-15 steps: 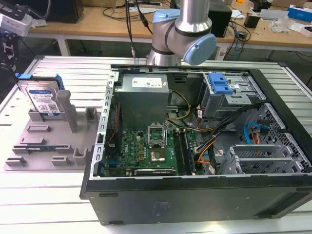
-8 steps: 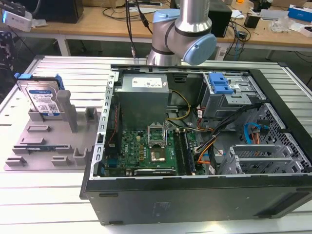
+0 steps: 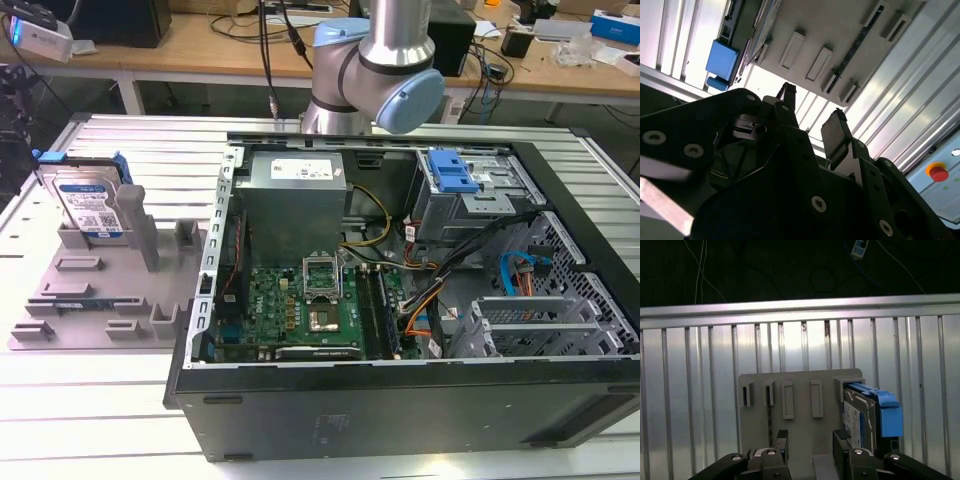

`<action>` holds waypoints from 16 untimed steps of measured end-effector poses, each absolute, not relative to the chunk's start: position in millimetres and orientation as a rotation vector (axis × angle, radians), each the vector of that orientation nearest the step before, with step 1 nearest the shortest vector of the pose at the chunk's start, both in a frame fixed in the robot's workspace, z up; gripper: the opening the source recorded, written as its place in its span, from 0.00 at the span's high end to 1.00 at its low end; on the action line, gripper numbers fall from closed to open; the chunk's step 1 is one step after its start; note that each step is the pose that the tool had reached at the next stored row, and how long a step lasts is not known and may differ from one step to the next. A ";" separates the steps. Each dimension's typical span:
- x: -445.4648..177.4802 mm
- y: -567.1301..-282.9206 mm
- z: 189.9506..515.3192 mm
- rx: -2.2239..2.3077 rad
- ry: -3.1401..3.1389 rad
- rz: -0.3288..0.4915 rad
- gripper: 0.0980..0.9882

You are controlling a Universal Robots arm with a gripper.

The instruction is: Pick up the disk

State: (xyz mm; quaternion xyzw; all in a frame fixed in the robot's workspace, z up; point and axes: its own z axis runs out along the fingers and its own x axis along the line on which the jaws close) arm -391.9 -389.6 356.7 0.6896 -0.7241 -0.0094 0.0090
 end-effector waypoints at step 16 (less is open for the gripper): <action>-392.1 -362.5 356.7 2.153 -2.261 -0.027 0.57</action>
